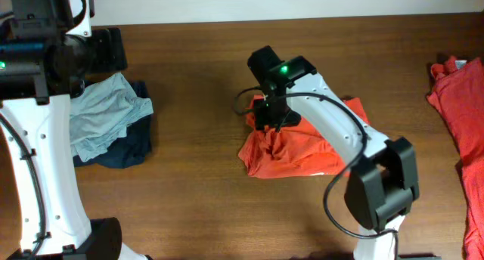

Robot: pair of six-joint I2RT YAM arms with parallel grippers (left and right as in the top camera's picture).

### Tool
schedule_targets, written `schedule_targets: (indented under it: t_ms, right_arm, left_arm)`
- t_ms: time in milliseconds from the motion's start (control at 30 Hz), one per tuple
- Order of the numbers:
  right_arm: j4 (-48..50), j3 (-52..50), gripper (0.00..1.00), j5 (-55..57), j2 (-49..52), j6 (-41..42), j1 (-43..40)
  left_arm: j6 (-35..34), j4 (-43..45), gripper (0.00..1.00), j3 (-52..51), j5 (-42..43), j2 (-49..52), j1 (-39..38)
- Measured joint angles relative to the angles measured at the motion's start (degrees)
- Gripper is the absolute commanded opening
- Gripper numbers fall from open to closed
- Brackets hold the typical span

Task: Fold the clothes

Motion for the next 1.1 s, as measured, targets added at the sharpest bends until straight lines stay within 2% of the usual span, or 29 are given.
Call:
schedule_targets:
  t_ms: [67, 200, 300, 500, 700, 900, 1000, 1100]
  right_arm:
    - [-1.9, 1.7, 0.71, -0.2, -1.7, -0.1, -0.7]
    - [-6.1, 3.6, 0.72, -0.3, -6.3, -0.3, -4.5]
    - [-9.6, 3.9, 0.57, -0.2, -7.9, -1.0, -9.5]
    - [-8.1, -1.2, 0.38, -2.0, -7.3, -3.8, -16.2]
    - [7.4, -15.7, 0.23, -8.4, -5.0, -4.2, -12.7]
    - [25.6, -27.6, 0.12, -15.5, -3.8, 0.9, -5.3]
    - [30.9, -29.1, 0.09, -23.5, -3.7, -0.2, -1.0]
    - [31.2, -28.0, 0.06, -30.6, -3.7, -3.0, 3.4]
  left_arm:
    - [0.0, 0.0, 0.84, 0.0, 0.0, 0.0, 0.0]
    - [0.0, 0.0, 0.84, 0.0, 0.0, 0.0, 0.0]
    - [0.0, -0.1, 0.84, 0.0, 0.4, 0.0, 0.0]
    - [0.0, -0.1, 0.84, 0.0, 2.6, 0.0, 0.0]
    - [0.0, 0.0, 0.84, 0.0, 3.4, 0.0, 0.0]
    - [0.0, -0.4, 0.84, 0.0, 3.5, 0.0, 0.0]
    - [0.0, -1.0, 0.84, 0.0, 3.5, 0.0, 0.0]
    - [0.0, -1.5, 0.84, 0.0, 3.5, 0.0, 0.0]
